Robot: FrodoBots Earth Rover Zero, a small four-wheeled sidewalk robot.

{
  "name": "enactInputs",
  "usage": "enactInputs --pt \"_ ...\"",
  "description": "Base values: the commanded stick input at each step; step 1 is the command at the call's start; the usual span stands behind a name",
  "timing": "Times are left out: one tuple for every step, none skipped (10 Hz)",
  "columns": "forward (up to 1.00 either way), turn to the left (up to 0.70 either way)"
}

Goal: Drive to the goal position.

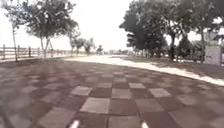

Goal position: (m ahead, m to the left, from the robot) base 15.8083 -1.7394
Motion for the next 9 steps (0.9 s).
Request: enactInputs --pt "0.7 0.0" --pt "0.7 0.0" --pt "0.7 0.0" --pt "0.7 0.0" --pt "0.7 0.0" --pt "0.7 0.0" --pt "0.7 0.0" --pt "0.7 0.0" --pt "0.7 0.0"
